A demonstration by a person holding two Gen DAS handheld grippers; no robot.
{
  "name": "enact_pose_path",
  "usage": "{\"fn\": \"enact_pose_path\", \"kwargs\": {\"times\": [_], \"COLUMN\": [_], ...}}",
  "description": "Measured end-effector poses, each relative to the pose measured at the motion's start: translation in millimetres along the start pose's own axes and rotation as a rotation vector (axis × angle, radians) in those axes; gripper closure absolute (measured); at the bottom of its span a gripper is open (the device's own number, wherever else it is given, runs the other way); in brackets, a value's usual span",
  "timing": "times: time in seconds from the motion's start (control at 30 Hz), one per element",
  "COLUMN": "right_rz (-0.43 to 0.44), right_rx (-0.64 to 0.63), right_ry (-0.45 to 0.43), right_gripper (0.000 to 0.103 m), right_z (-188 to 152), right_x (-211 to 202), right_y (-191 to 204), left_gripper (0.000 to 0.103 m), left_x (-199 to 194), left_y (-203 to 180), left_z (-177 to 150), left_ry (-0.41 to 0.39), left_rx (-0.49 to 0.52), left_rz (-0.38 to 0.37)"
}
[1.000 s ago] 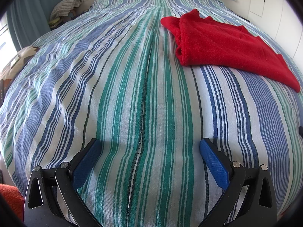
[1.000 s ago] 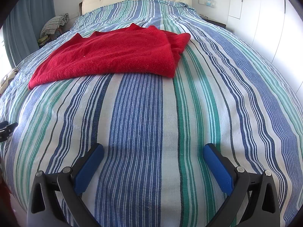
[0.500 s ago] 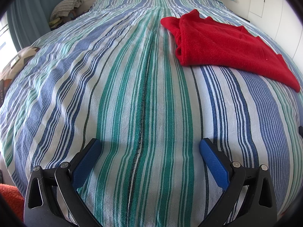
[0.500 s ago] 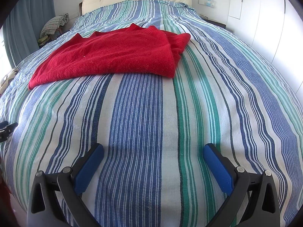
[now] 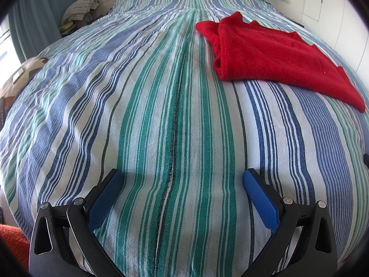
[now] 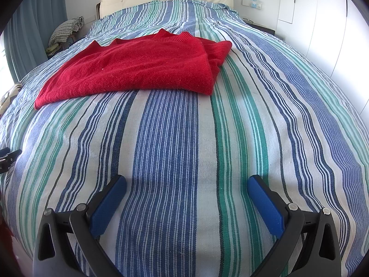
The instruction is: Fold small clothes
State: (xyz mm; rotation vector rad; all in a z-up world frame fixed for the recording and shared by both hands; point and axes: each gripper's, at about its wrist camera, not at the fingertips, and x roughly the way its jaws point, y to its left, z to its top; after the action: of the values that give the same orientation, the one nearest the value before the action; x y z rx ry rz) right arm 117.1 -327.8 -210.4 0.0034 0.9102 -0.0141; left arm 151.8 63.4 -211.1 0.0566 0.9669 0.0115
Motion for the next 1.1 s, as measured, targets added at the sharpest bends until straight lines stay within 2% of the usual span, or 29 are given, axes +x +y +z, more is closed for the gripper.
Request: {"fn": "enact_pose_path", "kwargs": {"times": [0.1,0.17,0.23,0.3,0.37,0.47,0.53,0.57,0.67,0.73,0.77,0.8,0.87,0.93,1.0,1.1], "right_rz": [0.013,0.074,0.192,0.208,0.236,0.303,0.313,0.311,0.35,0.365,0.336,0.335,0.338,0.38,0.429,0.531], "right_rx": [-0.005,0.001,0.065,0.117,0.188,0.338,0.41,0.44,0.549,0.552,0.548,0.564,0.575,0.542,0.48,0.385], "right_ry": [0.043,0.093,0.06,0.008,-0.018,0.046,0.118,0.138,0.165,0.186,0.196,0.201,0.183,0.142,0.112,0.091], "right_gripper": [0.0,0.0,0.001,0.001,0.001,0.001,0.006,0.012,0.015,0.038,0.089,0.094,0.095,0.095,0.095,0.095], "right_z": [7,22,46,79,116,164,183,187,192,193,193,192,199,218,242,281], "right_x": [-1,-7,-22,-30,-24,17,57,71,109,122,125,126,117,98,75,52], "right_y": [-1,-7,-25,-44,-64,-95,-107,-111,-119,-114,-113,-113,-109,-94,-65,-2], "left_gripper": [0.001,0.002,0.002,0.001,0.001,0.001,0.001,0.002,0.002,0.002,0.002,0.002,0.002,0.002,0.002,0.002], "left_x": [-4,-15,-34,-53,-62,-63,-56,-53,-49,-47,-45,-42,-39,-38,-38,-36], "left_y": [4,12,22,28,29,29,30,31,32,32,32,33,33,35,36,36], "left_z": [8,15,19,19,17,11,11,10,6,3,2,3,2,3,4,6], "left_ry": [0.054,0.106,0.09,0.058,0.033,0.019,0.039,0.048,0.057,0.069,0.076,0.085,0.096,0.095,0.094,0.097], "left_rx": [-0.008,-0.038,-0.091,-0.119,-0.113,-0.118,-0.131,-0.133,-0.127,-0.127,-0.129,-0.134,-0.143,-0.152,-0.159,-0.162], "left_rz": [-0.025,-0.059,-0.131,-0.194,-0.202,-0.198,-0.208,-0.209,-0.2,-0.203,-0.205,-0.208,-0.213,-0.222,-0.235,-0.249]}}
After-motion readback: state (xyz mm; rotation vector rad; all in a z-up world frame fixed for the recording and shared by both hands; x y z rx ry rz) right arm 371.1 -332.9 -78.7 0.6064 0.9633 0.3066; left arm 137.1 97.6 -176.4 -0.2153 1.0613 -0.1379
